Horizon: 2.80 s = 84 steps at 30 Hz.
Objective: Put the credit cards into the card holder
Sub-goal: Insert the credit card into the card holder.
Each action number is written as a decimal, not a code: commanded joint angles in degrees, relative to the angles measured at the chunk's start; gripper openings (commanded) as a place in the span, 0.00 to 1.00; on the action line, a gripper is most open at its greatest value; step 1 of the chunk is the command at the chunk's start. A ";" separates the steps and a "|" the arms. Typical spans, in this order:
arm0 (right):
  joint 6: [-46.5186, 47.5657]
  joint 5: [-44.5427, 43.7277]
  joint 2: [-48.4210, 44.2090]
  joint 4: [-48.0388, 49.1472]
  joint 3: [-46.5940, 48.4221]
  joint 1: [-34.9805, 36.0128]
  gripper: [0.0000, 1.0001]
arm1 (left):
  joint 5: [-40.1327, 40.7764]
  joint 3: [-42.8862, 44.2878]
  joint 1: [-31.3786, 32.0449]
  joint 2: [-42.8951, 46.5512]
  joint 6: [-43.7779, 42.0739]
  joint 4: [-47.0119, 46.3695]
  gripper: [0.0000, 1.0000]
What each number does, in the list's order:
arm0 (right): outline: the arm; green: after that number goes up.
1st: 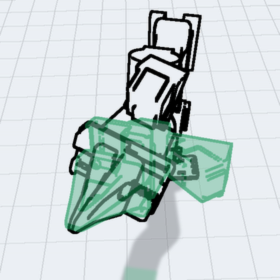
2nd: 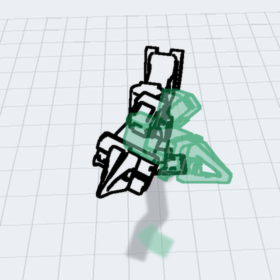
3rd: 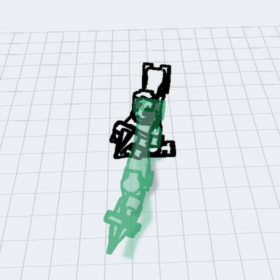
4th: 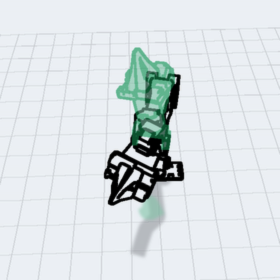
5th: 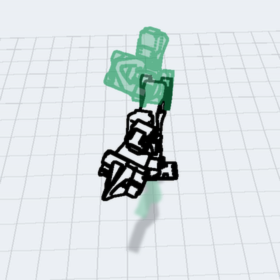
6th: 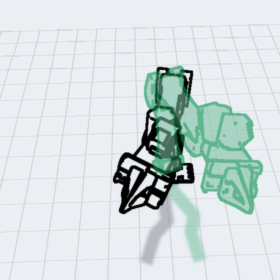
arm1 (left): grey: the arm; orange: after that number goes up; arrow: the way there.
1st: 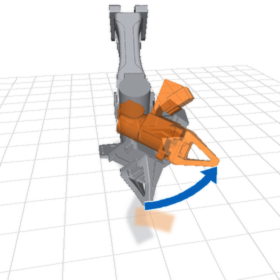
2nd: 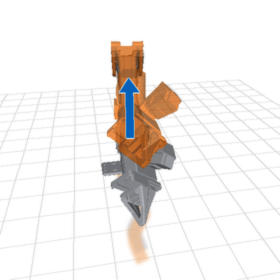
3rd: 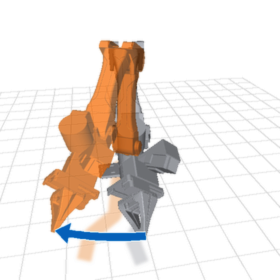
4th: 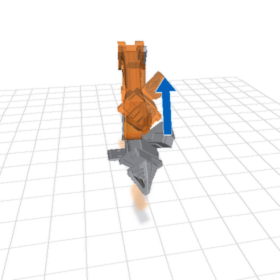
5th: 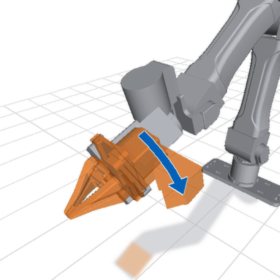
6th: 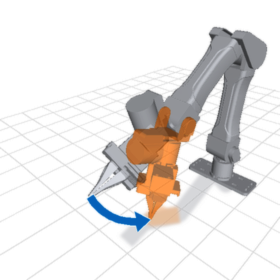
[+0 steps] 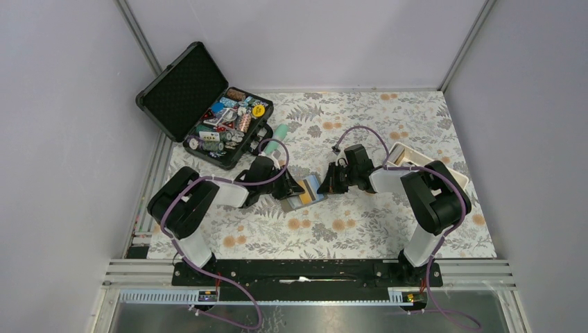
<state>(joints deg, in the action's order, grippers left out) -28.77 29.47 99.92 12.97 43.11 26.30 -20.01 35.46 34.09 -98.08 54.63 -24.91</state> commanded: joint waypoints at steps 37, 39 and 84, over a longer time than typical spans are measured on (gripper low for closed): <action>1.65 -4.65 -1.30 -1.72 0.77 0.06 0.00 | 6.16 6.41 4.85 -1.44 -0.92 10.93 0.49; 1.73 -4.76 -1.37 -1.79 0.68 0.06 0.00 | 6.30 7.37 5.21 -1.71 -1.10 11.94 0.49; 1.67 -6.45 -2.89 -3.22 1.10 0.06 0.28 | 6.93 9.09 7.60 0.95 -1.73 17.25 0.55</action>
<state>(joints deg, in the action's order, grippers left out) -28.36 25.12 97.86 11.29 43.27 26.41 -12.82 42.87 40.60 -95.46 52.58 -9.28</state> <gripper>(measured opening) 0.284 0.555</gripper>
